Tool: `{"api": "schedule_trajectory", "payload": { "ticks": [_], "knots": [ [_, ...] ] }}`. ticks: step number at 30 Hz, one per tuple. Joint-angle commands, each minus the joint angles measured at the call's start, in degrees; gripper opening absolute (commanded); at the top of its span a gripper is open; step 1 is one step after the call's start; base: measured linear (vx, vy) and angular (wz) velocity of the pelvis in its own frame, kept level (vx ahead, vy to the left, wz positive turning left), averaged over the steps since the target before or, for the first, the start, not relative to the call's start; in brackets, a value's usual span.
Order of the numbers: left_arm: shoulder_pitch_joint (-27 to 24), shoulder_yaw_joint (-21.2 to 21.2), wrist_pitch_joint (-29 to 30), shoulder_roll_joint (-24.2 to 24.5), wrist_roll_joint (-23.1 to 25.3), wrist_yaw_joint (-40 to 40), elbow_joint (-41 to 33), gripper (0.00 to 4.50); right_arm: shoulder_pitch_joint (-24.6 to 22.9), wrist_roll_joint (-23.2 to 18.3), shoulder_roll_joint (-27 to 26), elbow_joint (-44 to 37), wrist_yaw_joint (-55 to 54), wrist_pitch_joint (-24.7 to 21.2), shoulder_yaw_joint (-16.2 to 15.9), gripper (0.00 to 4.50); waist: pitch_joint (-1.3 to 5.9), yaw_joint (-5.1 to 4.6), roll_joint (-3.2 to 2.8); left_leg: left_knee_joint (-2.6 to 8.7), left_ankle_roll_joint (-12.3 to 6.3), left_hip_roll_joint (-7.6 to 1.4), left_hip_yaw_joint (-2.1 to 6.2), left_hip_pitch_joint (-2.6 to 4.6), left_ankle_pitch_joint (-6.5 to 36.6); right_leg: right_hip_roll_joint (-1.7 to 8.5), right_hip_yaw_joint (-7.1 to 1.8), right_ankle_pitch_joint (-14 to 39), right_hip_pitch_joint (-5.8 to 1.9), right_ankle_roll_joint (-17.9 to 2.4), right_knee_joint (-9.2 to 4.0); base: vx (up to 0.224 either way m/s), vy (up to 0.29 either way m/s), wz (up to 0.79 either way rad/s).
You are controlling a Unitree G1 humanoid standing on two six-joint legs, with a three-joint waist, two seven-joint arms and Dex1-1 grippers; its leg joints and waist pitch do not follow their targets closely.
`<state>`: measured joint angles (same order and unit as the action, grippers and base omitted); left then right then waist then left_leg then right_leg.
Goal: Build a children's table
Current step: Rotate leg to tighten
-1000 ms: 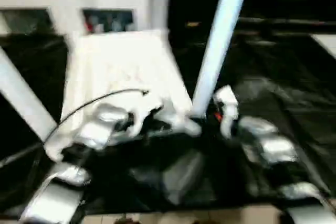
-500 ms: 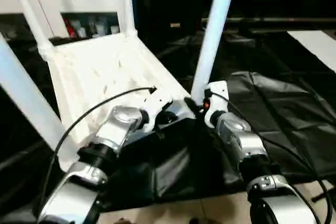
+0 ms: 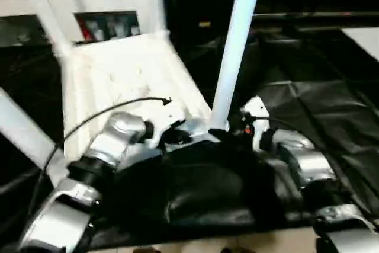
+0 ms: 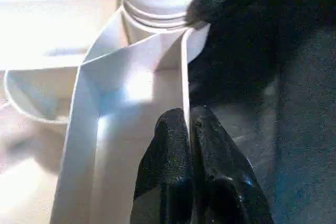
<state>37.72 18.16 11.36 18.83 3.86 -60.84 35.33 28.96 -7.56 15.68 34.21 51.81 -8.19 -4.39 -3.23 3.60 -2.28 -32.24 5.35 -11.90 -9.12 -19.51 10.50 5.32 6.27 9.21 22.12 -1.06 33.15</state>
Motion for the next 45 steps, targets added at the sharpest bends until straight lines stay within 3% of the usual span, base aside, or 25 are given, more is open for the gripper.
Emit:
{"api": "schedule_trajectory", "payload": {
  "ticks": [1, 2, 4, 7, 8, 16, 17, 23, 28, 31, 34, 35, 37, 38, 43, 45],
  "knots": [
    [-0.03, 0.77, -0.07, -0.48, 1.86, 2.04, 2.97, 0.0, -0.22, -1.3, -0.11, -1.64, 1.71, -0.07, -0.37, 3.51, 4.0, 0.09, 0.49, 3.13, -3.65, -1.13, -0.54, 0.0, 12.11, 3.02, -3.11, 14.04, -2.32, -13.22, -3.75, 0.05, 0.008, 0.05],
    [0.12, 0.72, 0.15, -0.4, 1.77, 1.8, 3.15, 0.0, -0.34, -1.28, -0.13, -1.64, 1.63, -0.03, -0.32, 3.51, 4.16, 0.1, 0.62, 3.13, -4.38, -1.11, -0.49, -0.72, 9.47, 2.87, -3.0, 11.22, -2.8, -13.7, -3.05, 0.05, 0.008, 0.05],
    [0.17, 0.59, 0.87, -0.28, 1.47, 1.19, 3.19, 0.45, -0.63, -1.19, -0.24, -1.68, 1.73, 0.02, -0.31, 3.61, 4.26, 0.13, 0.84, 2.98, -4.82, -1.17, -0.55, -0.93, 8.14, 2.97, -3.05, 10.29, -2.84, -13.73, -2.91, 0.0, 0.0, 0.0],
    [0.04, 0.53, 1.3, 0.09, 1.26, 1.51, 3.16, 0.62, -1.42, -1.5, -0.55, -2.51, 2.72, -0.16, -0.91, 3.61, 4.28, 0.0, 0.71, 2.83, -5.17, -1.03, -0.66, -1.05, 8.57, 2.92, -3.13, 11.25, -2.81, -13.26, -2.9, 0.0, 0.0, 0.0],
    [0.01, 0.57, 1.31, 0.26, 1.3, 1.58, 3.29, 0.74, -1.56, -1.68, -0.65, -2.81, 2.99, -0.31, -1.04, 3.61, 4.45, 0.08, 1.06, 2.76, -5.33, -1.13, -0.71, -0.97, 7.69, 3.01, -3.28, 10.05, -2.78, -13.35, -2.82, 0.0, 0.0, 0.0],
    [-0.14, -2.17, -1.36, -0.03, -0.89, 1.69, 4.57, 0.74, -1.26, -2.71, -0.92, -3.75, 4.28, -0.19, -1.0, 3.61, 4.28, 0.49, 1.01, 2.61, -5.49, -0.94, -0.98, -1.03, 7.67, 3.07, -3.35, 12.84, -2.58, -12.45, -3.11, 0.0, 0.0, 0.0],
    [-0.2, -2.35, -1.56, -0.09, -1.13, 1.59, 4.46, 0.49, -1.24, -2.8, -0.88, -3.8, 4.37, -0.2, -0.94, 3.61, 4.28, 0.5, 1.04, 2.6, -5.53, -0.94, -0.98, -1.06, 7.41, 3.0, -3.34, 12.35, -2.57, -12.53, -3.02, 0.0, 0.0, 0.0],
    [-1.81, -3.09, -2.29, -0.16, -3.01, -0.14, 3.29, 0.06, -0.78, -2.89, -0.16, -3.32, 4.73, 0.13, -0.53, 3.61, 4.41, 0.49, 1.02, 2.44, -6.05, -0.95, -0.95, -1.27, 6.43, 2.99, -3.28, 10.59, -2.73, -12.91, -2.71, 0.0, 0.0, 0.0],
    [-3.19, -1.8, -2.0, 0.14, -2.64, -1.57, 2.89, 0.01, -0.37, -2.52, 0.17, -3.32, 4.0, 0.38, -0.22, 3.61, 4.43, 0.19, 0.86, 2.4, -5.99, -0.96, -1.01, -1.1, 6.89, 2.86, -3.32, 10.31, -2.64, -13.22, -2.71, 0.0, 0.0, 0.0],
    [-3.44, -1.91, -2.16, 0.01, -2.59, -1.63, 2.85, 0.01, 0.05, -2.88, -0.19, -3.31, 3.53, 0.65, 0.29, 3.61, 4.48, 0.15, 1.58, 2.36, -6.3, -0.97, -1.07, -1.15, 6.46, 2.88, -3.33, 9.9, -2.71, -13.36, -2.58, 0.0, 0.0, 0.0],
    [-3.71, -2.63, -2.1, -0.19, -3.47, -1.92, 1.99, 0.01, 0.75, -2.6, -0.13, -2.33, 4.45, 1.21, -0.16, 3.61, 4.44, 0.3, 1.71, 2.3, -6.66, -0.93, -1.09, -1.18, 5.72, 2.95, -3.37, 10.29, -2.64, -13.18, -2.47, 0.0, 0.0, 0.0],
    [-4.02, -2.78, -2.08, -0.09, -3.81, -2.22, 1.29, 0.01, 1.29, -2.06, -0.03, -1.32, 4.55, 1.78, -0.51, 3.61, 4.47, 0.28, 2.18, 2.29, -6.79, -0.92, -1.08, -1.3, 5.48, 3.01, -3.34, 10.61, -2.74, -12.97, -2.4, 0.0, 0.0, 0.0],
    [-4.54, -2.62, -1.85, 0.31, -3.87, -2.77, 0.23, 0.01, 2.4, -1.31, -0.09, 0.65, 4.36, 3.06, -0.74, 3.61, 4.43, 0.21, 1.99, 2.26, -6.81, -0.97, -1.07, -1.26, 5.39, 3.11, -3.37, 11.31, -2.5, -12.86, -2.37, 0.0, 0.0, 0.0],
    [-4.65, -2.57, -2.12, 0.5, -3.76, -2.88, 0.14, 0.01, 3.0, -1.1, -0.26, 1.53, 3.88, 3.52, -0.62, 3.61, 4.38, 0.14, 2.25, 2.25, -6.85, -0.92, -1.16, -1.26, 5.43, 3.01, -3.4, 11.42, -2.48, -12.78, -2.43, 0.0, 0.0, 0.0],
    [-5.16, -2.36, -1.81, 1.18, -3.68, -3.67, -0.69, 0.01, 5.58, -0.03, -0.71, 5.16, 2.66, 5.14, -0.57, 3.61, 4.37, 0.36, 1.93, 2.13, -6.51, -0.89, -1.22, -1.11, 5.38, 3.04, -3.61, 10.64, -2.41, -13.35, -2.09, 0.0, 0.0, 0.0],
    [-5.09, -2.28, -1.74, 1.2, -3.54, -3.69, -0.68, 0.0, 5.74, 0.35, -0.51, 5.38, 3.33, 5.24, -1.1, 3.33, 4.4, 0.5, 1.74, 2.09, -6.65, -0.85, -1.16, -1.16, 5.12, 2.92, -3.56, 9.78, -2.55, -13.23, -1.94, 0.0, 0.0, 0.0]
  ]
}}
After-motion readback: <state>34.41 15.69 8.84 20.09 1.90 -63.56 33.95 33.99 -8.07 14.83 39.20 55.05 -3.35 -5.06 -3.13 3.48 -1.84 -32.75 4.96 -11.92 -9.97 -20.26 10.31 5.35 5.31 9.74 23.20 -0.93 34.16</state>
